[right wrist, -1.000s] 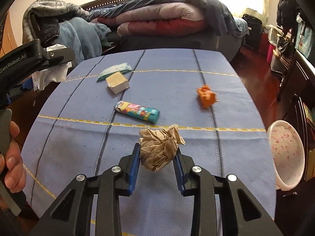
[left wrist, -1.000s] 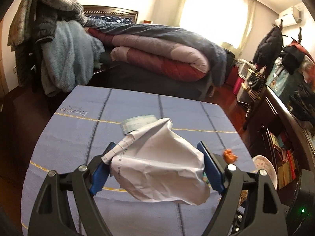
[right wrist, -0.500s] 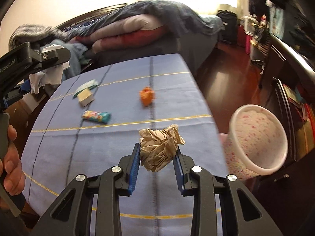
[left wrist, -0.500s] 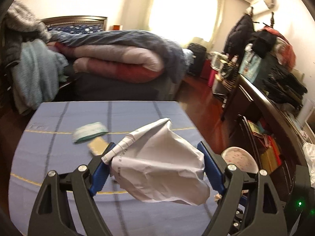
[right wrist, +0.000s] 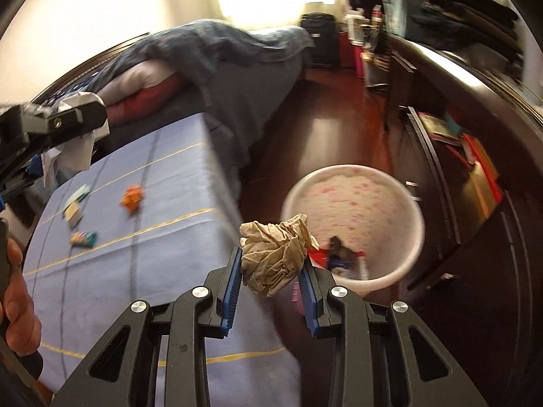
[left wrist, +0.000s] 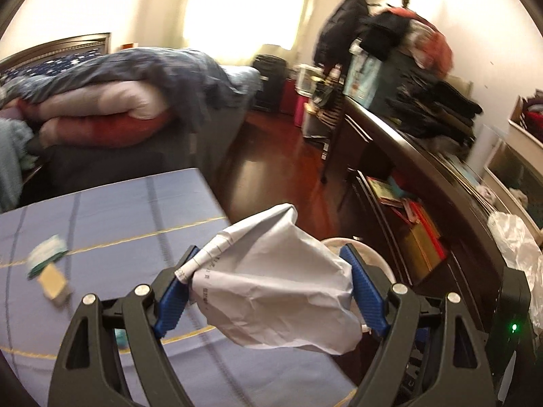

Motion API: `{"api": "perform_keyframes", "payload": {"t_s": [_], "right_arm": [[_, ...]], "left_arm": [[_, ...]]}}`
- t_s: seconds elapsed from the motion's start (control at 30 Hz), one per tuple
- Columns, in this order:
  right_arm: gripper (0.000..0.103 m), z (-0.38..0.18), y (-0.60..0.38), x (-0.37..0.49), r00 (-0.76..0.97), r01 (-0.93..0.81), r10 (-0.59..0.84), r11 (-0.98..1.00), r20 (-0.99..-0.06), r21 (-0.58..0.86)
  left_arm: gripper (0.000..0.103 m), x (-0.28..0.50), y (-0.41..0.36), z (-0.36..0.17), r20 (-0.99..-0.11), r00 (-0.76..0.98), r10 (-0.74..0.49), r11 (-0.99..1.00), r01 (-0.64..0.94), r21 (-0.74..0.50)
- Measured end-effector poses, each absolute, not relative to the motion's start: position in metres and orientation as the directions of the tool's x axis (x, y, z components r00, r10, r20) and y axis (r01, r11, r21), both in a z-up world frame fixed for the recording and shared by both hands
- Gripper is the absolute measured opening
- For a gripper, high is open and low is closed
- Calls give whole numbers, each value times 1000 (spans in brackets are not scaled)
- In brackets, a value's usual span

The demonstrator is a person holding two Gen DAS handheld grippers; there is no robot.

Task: Collect trash
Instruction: 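Carry the paper and tissue over the wastebasket, then open both tools to drop the paper and tissue into the wastebasket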

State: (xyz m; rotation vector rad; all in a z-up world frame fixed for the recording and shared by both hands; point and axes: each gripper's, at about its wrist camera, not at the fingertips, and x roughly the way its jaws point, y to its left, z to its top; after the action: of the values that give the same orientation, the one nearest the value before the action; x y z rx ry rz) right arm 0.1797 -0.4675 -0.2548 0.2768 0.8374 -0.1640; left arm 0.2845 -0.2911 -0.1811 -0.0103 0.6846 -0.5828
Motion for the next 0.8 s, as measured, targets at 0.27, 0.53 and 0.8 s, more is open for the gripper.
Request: {"api": "perform_keyframes", "payload": {"t_s": [0.27,0.53,0.8], "right_arm": [[32,-266,-529,180,646,372,-108,909,-756,188],[32,-286,-566,196,630,433,-155,883,-761,179],[40,-307,-586,217,621,465,-179,868,-763,176]], "left_arm": [[83,295,-375,-198,-621,525,-583,763,616,-196],[85,319,-435,-227,-669,414,-617,712,657,-250],[98,339,-466,-247,-689,350,-635,685,668,-292]]}}
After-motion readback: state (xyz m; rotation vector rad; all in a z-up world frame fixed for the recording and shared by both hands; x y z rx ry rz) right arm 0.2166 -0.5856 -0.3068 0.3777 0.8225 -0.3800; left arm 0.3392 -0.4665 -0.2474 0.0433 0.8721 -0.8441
